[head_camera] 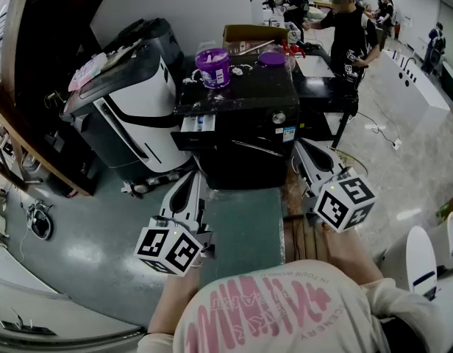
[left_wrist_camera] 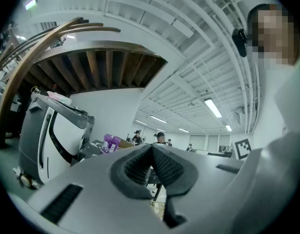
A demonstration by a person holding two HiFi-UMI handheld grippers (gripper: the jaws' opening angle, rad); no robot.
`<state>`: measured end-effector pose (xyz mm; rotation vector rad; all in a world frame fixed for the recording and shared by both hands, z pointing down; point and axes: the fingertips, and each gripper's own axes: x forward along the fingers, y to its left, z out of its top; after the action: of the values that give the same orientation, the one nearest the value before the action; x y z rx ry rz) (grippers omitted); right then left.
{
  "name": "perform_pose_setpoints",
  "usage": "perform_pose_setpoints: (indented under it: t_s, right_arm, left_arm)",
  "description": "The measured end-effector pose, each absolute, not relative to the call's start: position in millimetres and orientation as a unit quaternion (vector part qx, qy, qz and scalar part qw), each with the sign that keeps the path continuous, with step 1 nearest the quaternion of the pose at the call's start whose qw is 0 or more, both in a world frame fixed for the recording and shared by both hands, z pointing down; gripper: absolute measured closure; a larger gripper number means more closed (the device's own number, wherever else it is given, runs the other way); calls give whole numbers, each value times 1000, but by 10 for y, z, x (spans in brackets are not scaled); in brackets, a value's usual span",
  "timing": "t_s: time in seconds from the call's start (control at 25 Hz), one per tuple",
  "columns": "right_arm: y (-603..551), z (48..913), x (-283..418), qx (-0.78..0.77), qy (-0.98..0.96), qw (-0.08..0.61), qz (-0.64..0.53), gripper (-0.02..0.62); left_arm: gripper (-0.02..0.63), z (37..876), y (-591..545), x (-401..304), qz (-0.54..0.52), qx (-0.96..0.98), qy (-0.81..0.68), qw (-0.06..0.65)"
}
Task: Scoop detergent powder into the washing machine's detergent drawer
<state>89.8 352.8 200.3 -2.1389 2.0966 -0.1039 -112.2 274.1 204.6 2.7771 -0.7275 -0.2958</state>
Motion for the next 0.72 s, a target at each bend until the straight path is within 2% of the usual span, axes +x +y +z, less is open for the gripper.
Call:
perform_pose_setpoints:
  t_s: [0.28,0.72]
  right_arm:
    - [3508,2308,736,-716,692,67,-62,597]
    - [3529,2673,638,-712,691,71,-106,595]
  left_arm:
    - [604,2242,2680,-1253,-90,955,-249,134]
    - [604,2662,2704,-1220,-78,948,-245,185]
